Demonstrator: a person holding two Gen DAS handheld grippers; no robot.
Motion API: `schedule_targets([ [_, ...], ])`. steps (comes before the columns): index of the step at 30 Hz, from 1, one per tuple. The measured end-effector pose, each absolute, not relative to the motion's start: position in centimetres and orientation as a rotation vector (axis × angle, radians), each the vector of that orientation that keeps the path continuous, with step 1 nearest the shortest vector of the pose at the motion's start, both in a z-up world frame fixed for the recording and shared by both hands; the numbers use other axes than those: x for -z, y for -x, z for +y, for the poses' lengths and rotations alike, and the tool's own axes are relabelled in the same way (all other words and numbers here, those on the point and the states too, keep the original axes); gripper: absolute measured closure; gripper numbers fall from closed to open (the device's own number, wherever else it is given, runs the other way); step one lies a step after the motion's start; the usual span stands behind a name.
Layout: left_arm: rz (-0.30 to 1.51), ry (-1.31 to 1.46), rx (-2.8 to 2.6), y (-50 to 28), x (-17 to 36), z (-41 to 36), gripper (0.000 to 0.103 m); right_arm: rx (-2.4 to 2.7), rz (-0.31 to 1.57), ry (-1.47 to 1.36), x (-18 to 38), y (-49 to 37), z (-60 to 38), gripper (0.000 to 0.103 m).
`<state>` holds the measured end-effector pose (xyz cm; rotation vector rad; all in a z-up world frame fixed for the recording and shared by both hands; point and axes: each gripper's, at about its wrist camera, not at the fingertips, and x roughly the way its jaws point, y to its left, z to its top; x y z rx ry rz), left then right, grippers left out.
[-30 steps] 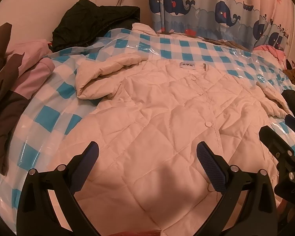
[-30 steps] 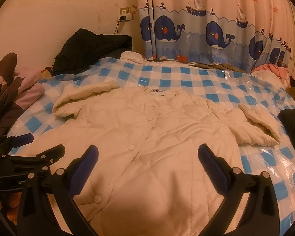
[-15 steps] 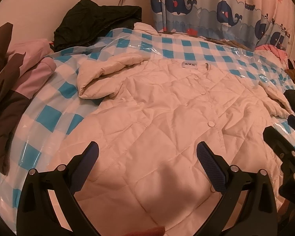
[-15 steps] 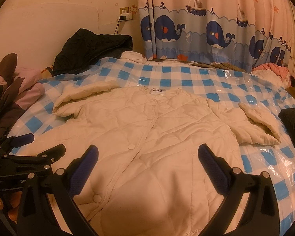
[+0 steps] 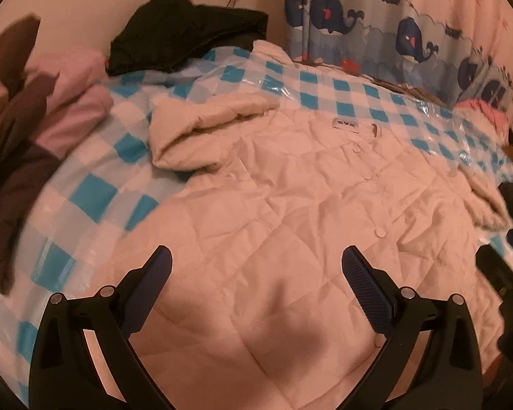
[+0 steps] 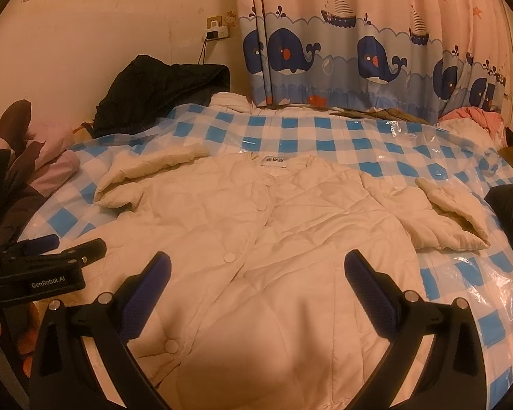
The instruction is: Fold large clothes
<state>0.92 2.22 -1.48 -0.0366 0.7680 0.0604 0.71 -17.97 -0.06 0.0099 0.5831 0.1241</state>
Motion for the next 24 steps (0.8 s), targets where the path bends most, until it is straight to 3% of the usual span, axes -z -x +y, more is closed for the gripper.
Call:
schedule_targets([
  [5, 0.735, -0.098, -0.125, -0.7, 0.7, 0.6, 0.007, -0.122, 0.582, -0.016, 0.0, -0.7, -17.6, 0.005],
  [24, 0.770, -0.047, -0.067, -0.9, 0.8, 0.3, 0.007, -0.126, 0.586, -0.021, -0.1, -0.7, -17.8, 0.005],
])
